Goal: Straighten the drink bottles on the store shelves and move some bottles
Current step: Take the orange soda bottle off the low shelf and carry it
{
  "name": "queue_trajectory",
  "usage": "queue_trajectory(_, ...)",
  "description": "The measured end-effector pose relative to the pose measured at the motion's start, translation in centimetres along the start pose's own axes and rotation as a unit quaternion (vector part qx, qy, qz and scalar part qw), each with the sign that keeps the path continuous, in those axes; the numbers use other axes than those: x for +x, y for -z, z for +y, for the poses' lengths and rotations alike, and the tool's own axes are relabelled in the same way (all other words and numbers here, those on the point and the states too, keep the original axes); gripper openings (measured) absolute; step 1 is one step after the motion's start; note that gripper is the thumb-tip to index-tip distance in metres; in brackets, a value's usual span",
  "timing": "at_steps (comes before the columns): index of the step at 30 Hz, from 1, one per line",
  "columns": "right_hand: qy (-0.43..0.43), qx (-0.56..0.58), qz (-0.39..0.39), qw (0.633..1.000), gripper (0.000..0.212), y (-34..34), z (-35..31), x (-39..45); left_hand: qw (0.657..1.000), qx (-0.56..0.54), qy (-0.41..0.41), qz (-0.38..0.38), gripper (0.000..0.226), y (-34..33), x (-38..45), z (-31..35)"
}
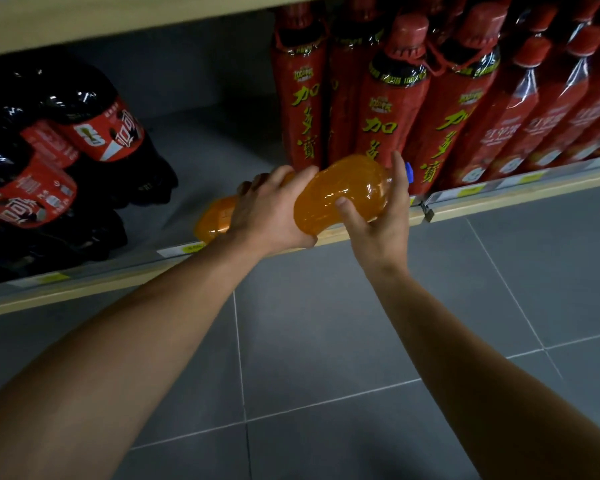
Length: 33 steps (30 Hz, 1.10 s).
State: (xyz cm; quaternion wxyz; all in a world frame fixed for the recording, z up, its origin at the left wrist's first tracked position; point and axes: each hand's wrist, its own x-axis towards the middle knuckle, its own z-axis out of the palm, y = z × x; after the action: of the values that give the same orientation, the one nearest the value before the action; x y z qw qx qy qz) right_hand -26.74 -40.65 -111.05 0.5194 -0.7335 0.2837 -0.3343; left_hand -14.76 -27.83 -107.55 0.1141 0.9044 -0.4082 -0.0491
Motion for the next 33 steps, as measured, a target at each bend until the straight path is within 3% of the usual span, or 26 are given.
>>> queue_trajectory(4,0.012,-0.080,0.003,0.997,0.084,0.5,0.6,-0.4,0.999,0.050,-0.007,0.001,0.114,-1.1,0.4,0.2)
queue_trajectory(7,-0.018,-0.109,-0.008,0.994,0.099,1.3,1.9,-0.1,0.997,0.080,-0.008,0.010,0.115,-1.9,0.5,0.4)
queue_trajectory(10,-0.165,0.055,0.047,0.984,0.118,0.8,2.8,0.0,0.995,0.095,0.006,0.023,0.114,-2.7,0.6,0.8)
queue_trajectory(12,-0.248,0.137,0.013,0.959,0.115,-0.4,2.2,-0.2,0.995,0.095,0.009,0.027,0.114,-2.7,0.5,0.9)
queue_trajectory(14,-0.247,0.165,0.002,0.955,0.108,-1.9,1.5,-0.2,0.995,0.097,0.004,0.038,0.113,-2.8,0.2,1.0)
queue_trajectory(17,-0.245,0.202,0.055,0.946,0.105,-3.4,0.4,0.7,0.995,0.079,0.029,0.054,0.113,-3.2,-0.6,1.0)
queue_trajectory(23,-0.228,0.115,0.070,0.964,0.096,-4.3,0.3,2.3,0.994,-0.027,0.084,0.063,0.114,-4.2,-1.3,0.3)
queue_trajectory(28,-0.294,0.164,0.010,0.941,0.118,-3.9,0.7,3.1,0.995,-0.020,0.080,0.060,0.115,-4.1,-1.0,0.4)
queue_trajectory(33,-0.302,0.225,-0.007,0.926,0.108,-3.1,1.0,3.5,0.996,0.014,0.079,0.044,0.114,-4.7,-0.7,1.0)
